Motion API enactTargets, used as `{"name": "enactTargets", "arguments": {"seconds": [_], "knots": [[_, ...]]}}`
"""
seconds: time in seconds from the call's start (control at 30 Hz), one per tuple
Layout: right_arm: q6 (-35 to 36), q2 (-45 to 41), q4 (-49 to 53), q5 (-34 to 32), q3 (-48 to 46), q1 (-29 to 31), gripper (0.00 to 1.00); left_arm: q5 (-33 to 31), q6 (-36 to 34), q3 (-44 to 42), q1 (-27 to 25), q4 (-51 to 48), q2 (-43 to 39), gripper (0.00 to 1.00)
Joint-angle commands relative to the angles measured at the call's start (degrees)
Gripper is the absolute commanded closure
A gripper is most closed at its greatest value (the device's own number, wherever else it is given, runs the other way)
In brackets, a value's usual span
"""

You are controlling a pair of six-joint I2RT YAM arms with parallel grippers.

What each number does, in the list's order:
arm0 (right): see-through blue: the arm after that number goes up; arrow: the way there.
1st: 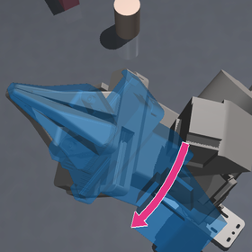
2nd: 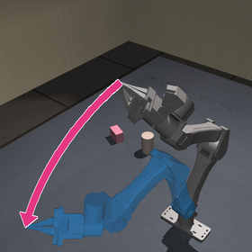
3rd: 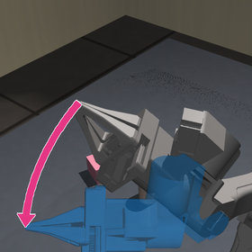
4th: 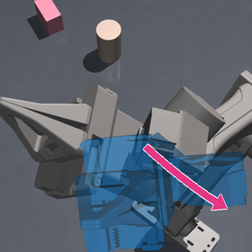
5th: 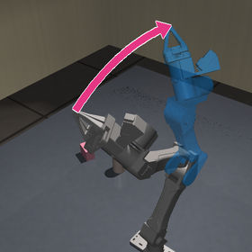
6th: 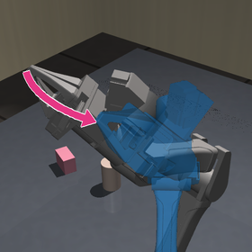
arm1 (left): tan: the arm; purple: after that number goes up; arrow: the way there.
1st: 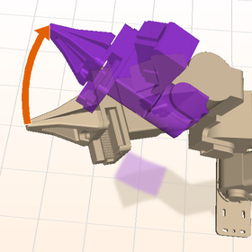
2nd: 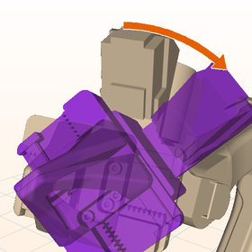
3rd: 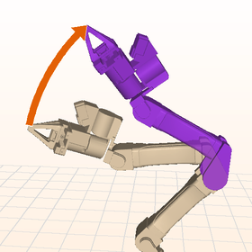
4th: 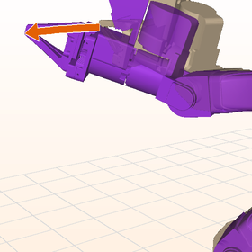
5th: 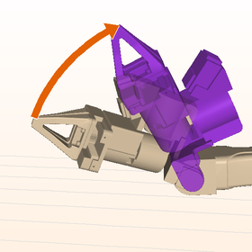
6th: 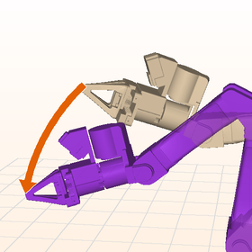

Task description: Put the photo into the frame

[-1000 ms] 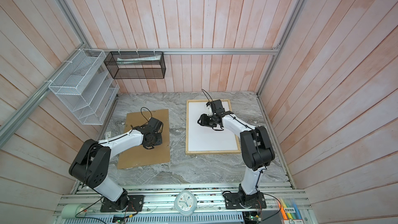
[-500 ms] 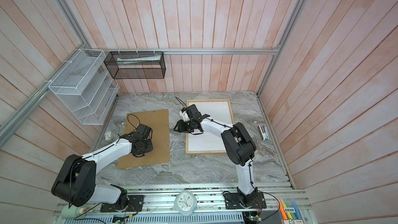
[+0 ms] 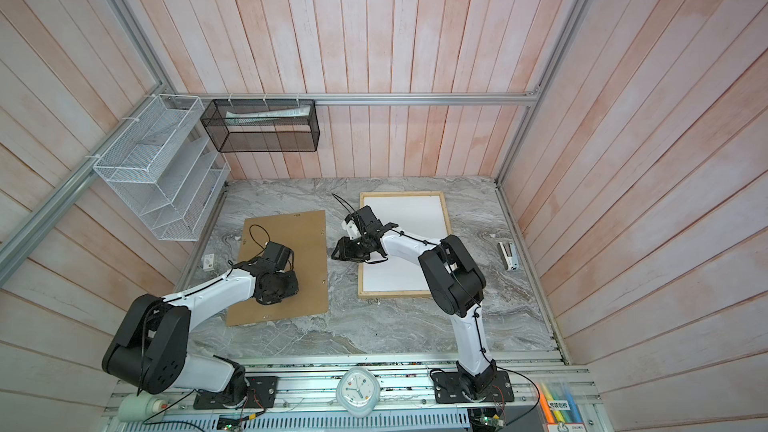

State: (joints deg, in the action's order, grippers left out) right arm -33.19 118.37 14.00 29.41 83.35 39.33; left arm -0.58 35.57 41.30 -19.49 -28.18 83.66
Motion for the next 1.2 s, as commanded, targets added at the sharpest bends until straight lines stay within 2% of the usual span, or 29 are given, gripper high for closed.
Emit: {"name": "enactTargets", "arguments": {"seconds": [0.0, 0.4, 0.5, 0.67, 0.83, 0.97, 1.1, 1.13, 1.17], "knots": [[1.1, 2.2, 2.8, -1.5, 3.7, 0.1, 0.54, 4.9, -0.6, -0.3, 0.1, 4.1, 2.9, 0.62], [2.5, 4.2, 6.1, -4.2, 6.4, -1.7, 0.53, 9.3, -0.2, 5.2, -2.3, 11.4, 14.1, 0.62], [2.8, 4.6, 6.8, -4.2, 6.8, -1.7, 0.53, 6.7, 0.3, 7.9, -2.6, 9.7, 15.3, 0.63], [2.3, 4.7, 5.5, -3.0, 5.8, -1.7, 0.53, -2.1, 0.2, 9.4, -1.2, 3.4, 10.0, 0.6], [2.8, 4.7, 3.5, -0.4, 5.0, -1.2, 0.52, -4.9, -1.3, 5.4, 5.3, 2.1, 1.9, 0.41], [3.0, 4.6, 2.4, 0.3, 4.8, -0.8, 0.51, -5.6, -1.8, 2.7, 10.9, 3.3, -1.5, 0.36], [3.6, 4.9, 2.4, 0.9, 4.9, -0.2, 0.51, -10.3, -0.2, 1.2, 14.7, 3.0, -3.0, 0.31], [3.8, 5.0, 2.5, 1.1, 5.0, 0.0, 0.52, -11.6, 0.6, 0.8, 15.8, 3.1, -3.4, 0.26], [4.0, 5.2, 2.8, 1.1, 4.9, 0.1, 0.52, -12.7, 1.0, 0.1, 16.7, 3.7, -3.7, 0.04]]}}
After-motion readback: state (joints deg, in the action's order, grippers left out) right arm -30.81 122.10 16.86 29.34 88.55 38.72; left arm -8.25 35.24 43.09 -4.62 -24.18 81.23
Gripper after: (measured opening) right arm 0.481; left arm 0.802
